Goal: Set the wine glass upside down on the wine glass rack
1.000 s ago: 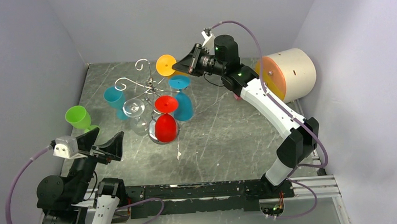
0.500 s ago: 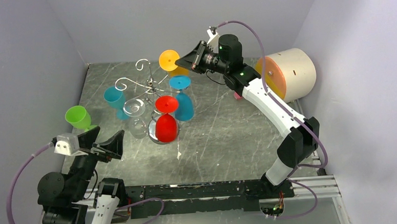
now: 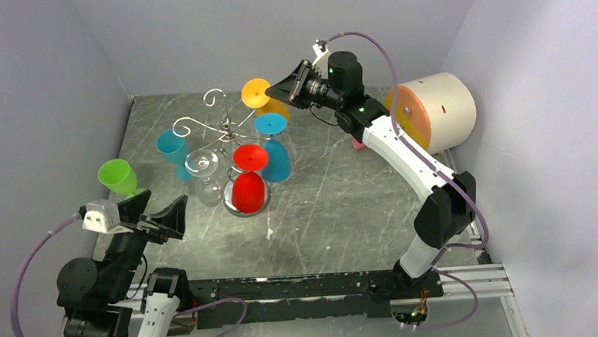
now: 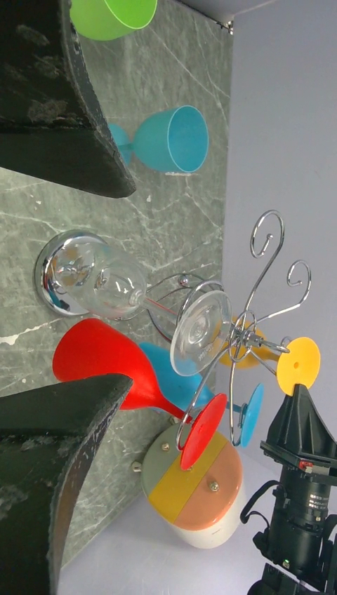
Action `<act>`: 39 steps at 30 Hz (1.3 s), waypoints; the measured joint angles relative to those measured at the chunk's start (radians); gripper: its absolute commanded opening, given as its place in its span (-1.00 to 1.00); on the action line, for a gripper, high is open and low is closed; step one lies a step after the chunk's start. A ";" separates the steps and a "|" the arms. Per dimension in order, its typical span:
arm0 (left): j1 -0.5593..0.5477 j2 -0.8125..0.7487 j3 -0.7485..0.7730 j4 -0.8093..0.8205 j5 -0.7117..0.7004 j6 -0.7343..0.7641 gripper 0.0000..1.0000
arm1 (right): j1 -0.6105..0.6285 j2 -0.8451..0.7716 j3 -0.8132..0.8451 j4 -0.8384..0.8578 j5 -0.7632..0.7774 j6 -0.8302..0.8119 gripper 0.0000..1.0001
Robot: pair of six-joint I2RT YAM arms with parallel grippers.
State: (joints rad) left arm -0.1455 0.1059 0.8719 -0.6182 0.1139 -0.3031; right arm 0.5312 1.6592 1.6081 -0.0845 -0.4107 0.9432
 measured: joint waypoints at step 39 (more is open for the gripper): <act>0.000 0.146 0.074 -0.019 -0.372 -0.119 0.98 | -0.015 -0.348 -0.279 0.069 0.060 -0.122 1.00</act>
State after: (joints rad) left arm -0.1455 0.2520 0.9463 -0.6369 -0.2584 -0.4217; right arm 0.5159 1.3117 1.3289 -0.0154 -0.3511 0.8215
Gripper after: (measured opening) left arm 0.992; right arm 0.994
